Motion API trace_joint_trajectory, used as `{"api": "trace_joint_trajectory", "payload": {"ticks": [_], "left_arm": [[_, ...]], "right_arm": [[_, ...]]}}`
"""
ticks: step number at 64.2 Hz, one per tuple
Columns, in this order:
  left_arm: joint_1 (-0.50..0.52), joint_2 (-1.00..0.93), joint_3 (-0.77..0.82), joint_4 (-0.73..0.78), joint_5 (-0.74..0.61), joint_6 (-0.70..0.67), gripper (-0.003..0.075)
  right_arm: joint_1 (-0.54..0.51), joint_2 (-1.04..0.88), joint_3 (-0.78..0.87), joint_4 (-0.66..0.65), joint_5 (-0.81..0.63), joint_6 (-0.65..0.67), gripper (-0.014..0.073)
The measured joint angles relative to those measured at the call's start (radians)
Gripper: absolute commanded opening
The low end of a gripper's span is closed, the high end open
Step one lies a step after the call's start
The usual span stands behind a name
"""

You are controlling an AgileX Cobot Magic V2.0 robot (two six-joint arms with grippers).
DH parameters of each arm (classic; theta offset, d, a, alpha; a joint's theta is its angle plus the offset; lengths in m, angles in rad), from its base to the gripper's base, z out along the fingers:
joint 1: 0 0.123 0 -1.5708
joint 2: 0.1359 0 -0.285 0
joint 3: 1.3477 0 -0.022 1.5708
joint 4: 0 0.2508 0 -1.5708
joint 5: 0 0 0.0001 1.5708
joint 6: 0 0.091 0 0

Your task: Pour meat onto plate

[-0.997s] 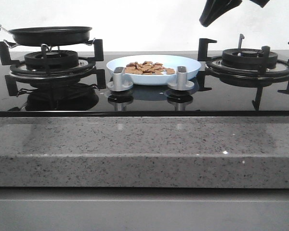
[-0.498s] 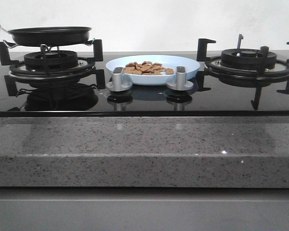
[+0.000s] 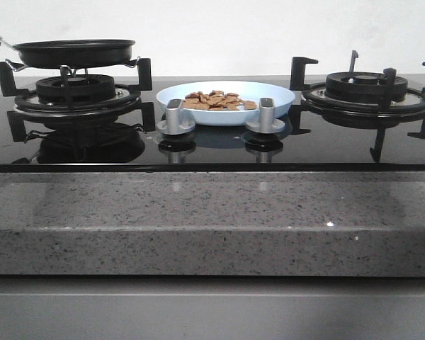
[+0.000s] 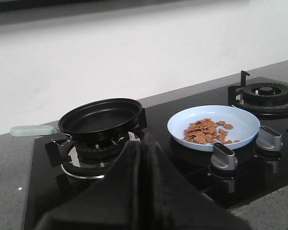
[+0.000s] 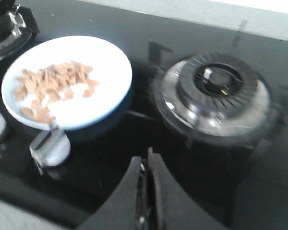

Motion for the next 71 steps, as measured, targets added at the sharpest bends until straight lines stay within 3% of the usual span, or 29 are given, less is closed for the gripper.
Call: {"api": "trace_joint_trajectory", "payload": {"ticks": [12, 33, 71], "left_arm": [[0.000, 0.000, 0.004, 0.000, 0.000, -0.001, -0.0020], [0.000, 0.000, 0.004, 0.000, 0.000, -0.001, -0.0020], [0.000, 0.000, 0.004, 0.000, 0.000, -0.001, -0.0020]], "right_arm": [[0.000, -0.231, 0.224, -0.003, -0.056, -0.001, -0.0071], [0.000, -0.525, 0.436, 0.001, -0.208, -0.001, -0.0071], [0.000, -0.568, 0.467, 0.027, -0.240, -0.001, -0.0071]]}}
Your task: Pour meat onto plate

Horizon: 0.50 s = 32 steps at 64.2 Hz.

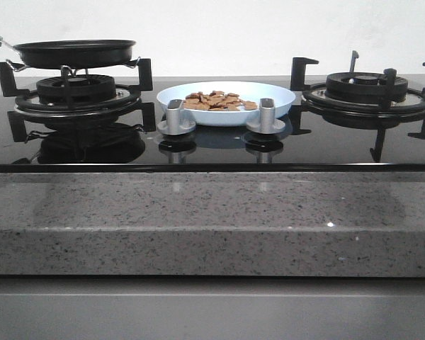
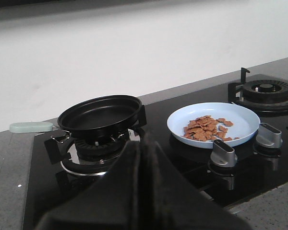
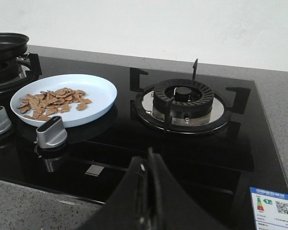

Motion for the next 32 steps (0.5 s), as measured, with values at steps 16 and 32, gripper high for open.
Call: {"api": "trace_joint_trajectory", "payload": {"ticks": [16, 32], "left_arm": [[0.000, -0.002, 0.002, 0.025, -0.005, 0.000, -0.0020], [0.101, -0.126, 0.139, 0.038, -0.017, 0.000, -0.0020]], "right_arm": [[0.000, 0.000, 0.000, 0.001, 0.000, 0.000, -0.0071], [0.000, 0.000, 0.000, 0.003, 0.000, 0.000, -0.0071]]}}
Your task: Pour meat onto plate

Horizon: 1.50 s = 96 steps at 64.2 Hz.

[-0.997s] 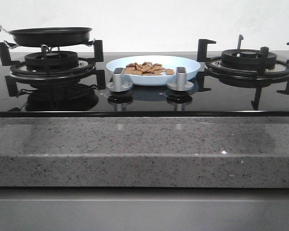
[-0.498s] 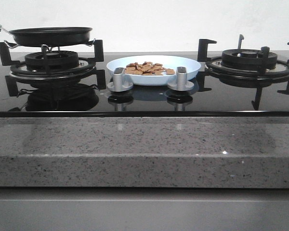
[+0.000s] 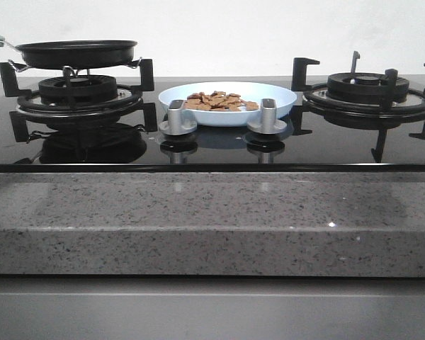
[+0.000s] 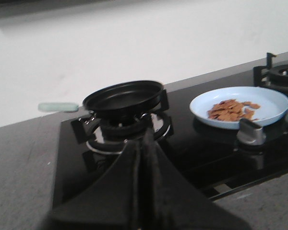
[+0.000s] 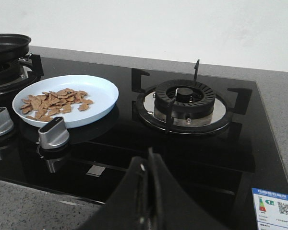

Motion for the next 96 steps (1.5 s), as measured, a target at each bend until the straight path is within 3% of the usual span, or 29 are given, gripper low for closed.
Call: {"api": "trace_joint_trajectory", "payload": {"ticks": [14, 26, 96], "left_arm": [[0.182, -0.158, 0.185, -0.061, 0.000, 0.000, -0.0020], [0.264, -0.178, 0.249, -0.106, 0.006, 0.000, -0.0020], [0.270, -0.178, 0.249, -0.139, 0.024, 0.000, -0.0020]], "right_arm": [[0.000, 0.000, 0.000, 0.002, 0.000, 0.000, -0.0071], [0.000, 0.000, 0.000, 0.002, 0.000, 0.000, -0.0071], [0.000, 0.000, 0.001, 0.002, -0.003, 0.000, -0.0071]]}}
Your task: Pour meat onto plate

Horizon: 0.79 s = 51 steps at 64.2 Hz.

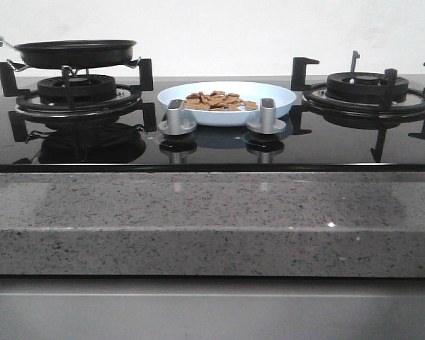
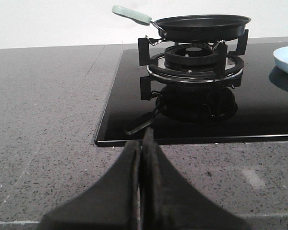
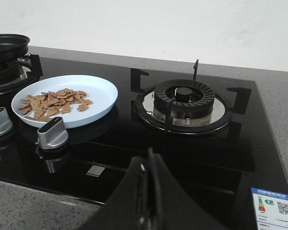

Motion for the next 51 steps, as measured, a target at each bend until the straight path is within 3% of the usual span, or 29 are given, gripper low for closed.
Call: {"api": "trace_joint_trajectory", "payload": {"ticks": [10, 22, 39, 51], "left_arm": [[0.000, 0.000, 0.000, 0.000, 0.000, 0.000, -0.0020], [0.000, 0.000, 0.000, 0.000, 0.000, 0.000, -0.0020], [0.000, 0.000, 0.000, 0.000, 0.000, 0.000, -0.0020], [0.000, 0.000, 0.000, 0.000, 0.000, 0.000, -0.0020]], "right_arm": [[-0.005, -0.001, 0.048, -0.060, -0.039, 0.025, -0.0071], [-0.046, -0.065, 0.162, -0.241, -0.091, 0.211, -0.0071], [-0.093, -0.284, 0.339, -0.256, -0.092, 0.269, -0.0071], [-0.093, -0.360, 0.348, -0.256, -0.022, 0.270, -0.0071]]}}
